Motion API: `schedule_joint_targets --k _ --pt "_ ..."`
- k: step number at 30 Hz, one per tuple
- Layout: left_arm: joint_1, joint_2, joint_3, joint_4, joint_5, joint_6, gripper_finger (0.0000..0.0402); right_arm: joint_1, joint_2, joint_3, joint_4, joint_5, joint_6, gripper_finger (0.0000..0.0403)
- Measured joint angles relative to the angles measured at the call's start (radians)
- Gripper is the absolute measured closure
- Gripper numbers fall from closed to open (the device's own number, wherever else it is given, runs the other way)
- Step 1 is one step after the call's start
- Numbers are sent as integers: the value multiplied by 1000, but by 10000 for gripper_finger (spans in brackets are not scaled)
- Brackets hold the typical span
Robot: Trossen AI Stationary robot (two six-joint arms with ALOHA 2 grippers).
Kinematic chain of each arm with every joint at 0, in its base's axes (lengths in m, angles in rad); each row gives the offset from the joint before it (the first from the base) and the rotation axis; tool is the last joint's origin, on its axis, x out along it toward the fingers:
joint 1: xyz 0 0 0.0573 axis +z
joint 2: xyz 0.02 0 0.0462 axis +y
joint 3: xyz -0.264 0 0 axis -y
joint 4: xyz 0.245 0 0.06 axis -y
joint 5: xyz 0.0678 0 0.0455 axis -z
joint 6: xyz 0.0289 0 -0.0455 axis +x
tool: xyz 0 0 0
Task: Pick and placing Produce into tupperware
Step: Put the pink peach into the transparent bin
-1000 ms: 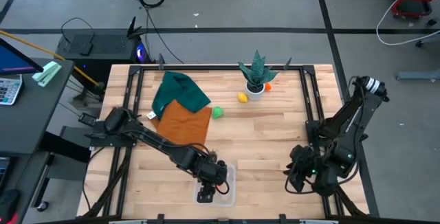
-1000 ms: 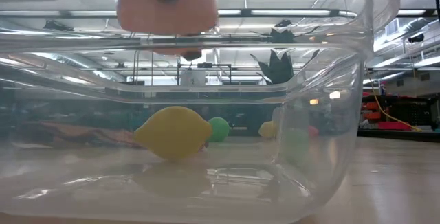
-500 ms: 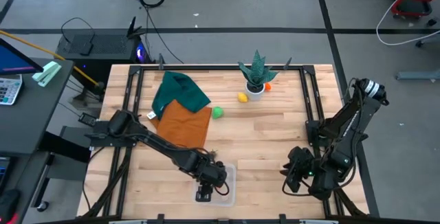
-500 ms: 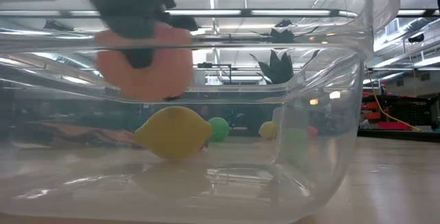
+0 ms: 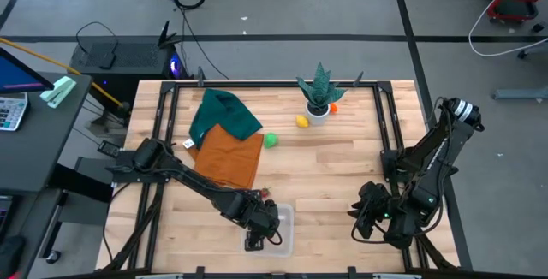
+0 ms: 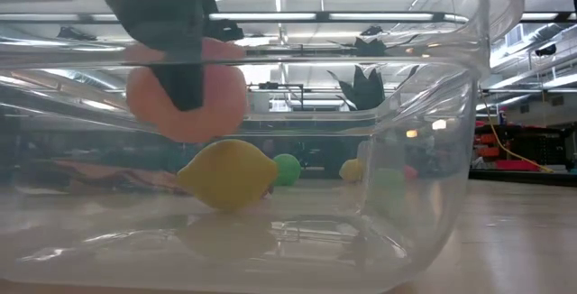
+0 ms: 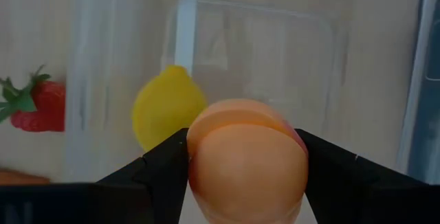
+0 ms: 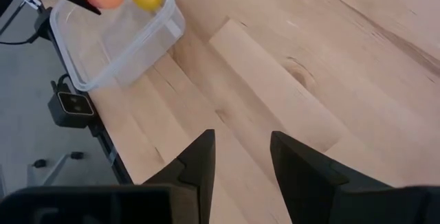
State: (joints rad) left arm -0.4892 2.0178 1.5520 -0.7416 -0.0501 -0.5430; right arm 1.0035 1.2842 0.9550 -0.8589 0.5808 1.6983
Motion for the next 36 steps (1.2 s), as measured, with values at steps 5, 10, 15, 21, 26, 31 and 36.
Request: schedule_joint_targets --k 5,10,15,21,26,31,36 --pt "0 0 0 -22 -2 4 161 0 0 0 0 0 4 295" --pt "0 0 0 -27 3 4 159 0 0 0 0 0 4 295" --pt "0 0 0 -24 11 4 161 0 0 0 0 19 4 295" --pt "2 0 0 -17 19 5 158 0 0 0 -1 26 4 295" --pt "2 17 0 -5 34 13 161 0 0 0 -1 35 4 295" --pt "1 59 0 3 46 13 158 0 0 0 0 38 8 295" --pt "2 72 0 3 44 15 161 0 0 0 0 38 9 295"
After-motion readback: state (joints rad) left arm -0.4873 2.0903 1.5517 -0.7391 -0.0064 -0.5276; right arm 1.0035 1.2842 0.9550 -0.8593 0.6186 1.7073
